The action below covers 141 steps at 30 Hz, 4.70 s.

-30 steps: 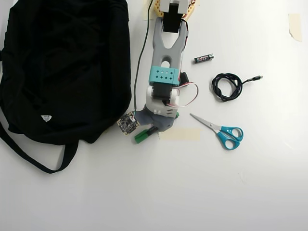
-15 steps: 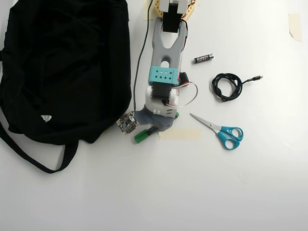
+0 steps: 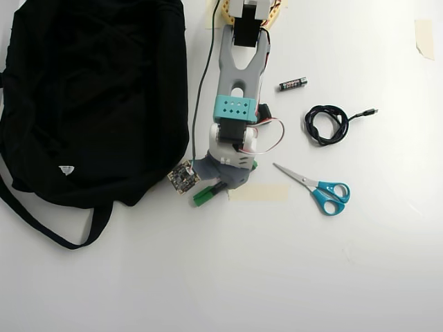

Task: Put the green marker into the black bag

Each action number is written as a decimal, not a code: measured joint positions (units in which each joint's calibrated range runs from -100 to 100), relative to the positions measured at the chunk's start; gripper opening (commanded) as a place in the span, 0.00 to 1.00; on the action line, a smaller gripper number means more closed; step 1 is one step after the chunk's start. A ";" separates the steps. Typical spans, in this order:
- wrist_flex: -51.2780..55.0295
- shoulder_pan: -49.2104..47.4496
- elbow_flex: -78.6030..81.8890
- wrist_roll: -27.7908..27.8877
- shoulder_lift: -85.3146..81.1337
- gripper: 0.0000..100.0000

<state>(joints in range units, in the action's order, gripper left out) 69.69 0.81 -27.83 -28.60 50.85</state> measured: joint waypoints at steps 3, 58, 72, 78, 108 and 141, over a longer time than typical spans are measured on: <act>0.00 0.00 0.00 0.00 0.00 0.02; 26.02 1.91 -30.50 8.69 1.58 0.02; 28.94 1.25 -38.76 17.68 1.58 0.02; 29.20 -0.81 -40.09 21.29 1.58 0.02; 28.77 -1.62 -46.54 28.03 1.66 0.02; 29.28 0.51 -57.39 27.40 3.49 0.02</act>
<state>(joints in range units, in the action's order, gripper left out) 98.97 1.32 -85.22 -1.20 54.34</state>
